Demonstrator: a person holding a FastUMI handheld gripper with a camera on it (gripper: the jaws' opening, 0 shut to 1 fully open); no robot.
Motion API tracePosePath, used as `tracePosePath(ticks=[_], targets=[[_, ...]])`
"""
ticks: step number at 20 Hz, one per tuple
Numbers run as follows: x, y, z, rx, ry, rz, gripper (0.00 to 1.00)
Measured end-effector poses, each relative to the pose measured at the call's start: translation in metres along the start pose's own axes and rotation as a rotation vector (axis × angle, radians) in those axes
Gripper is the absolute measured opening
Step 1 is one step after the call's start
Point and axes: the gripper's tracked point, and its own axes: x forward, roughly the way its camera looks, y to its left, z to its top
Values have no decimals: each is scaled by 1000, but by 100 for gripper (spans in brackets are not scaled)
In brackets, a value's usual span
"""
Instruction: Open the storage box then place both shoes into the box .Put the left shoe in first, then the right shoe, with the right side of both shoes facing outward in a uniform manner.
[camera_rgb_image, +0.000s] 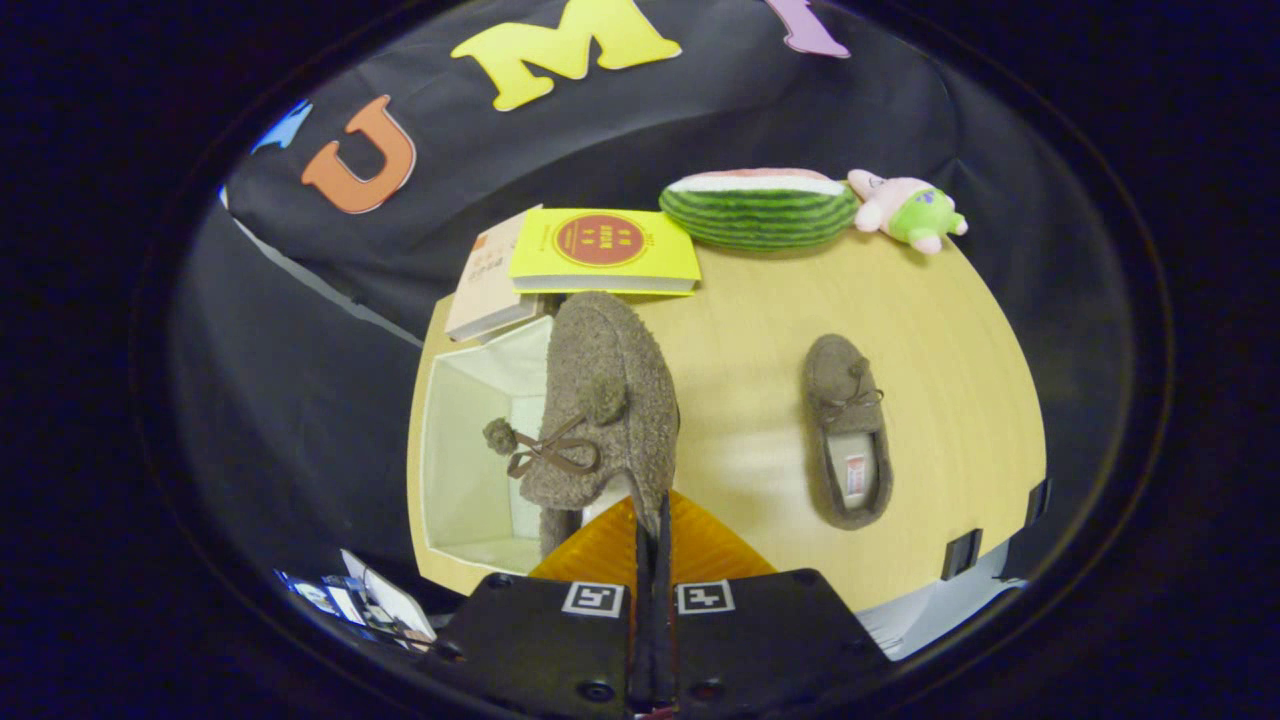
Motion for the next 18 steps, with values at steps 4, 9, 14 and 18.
tracePosePath(ticks=[4,9,14,18], targets=[[-1,57,-7,19,-4,70,6],[35,108,-14,58,-19,112,6],[80,139,-21,93,-43,118,6],[109,150,-27,111,-56,125,6]])
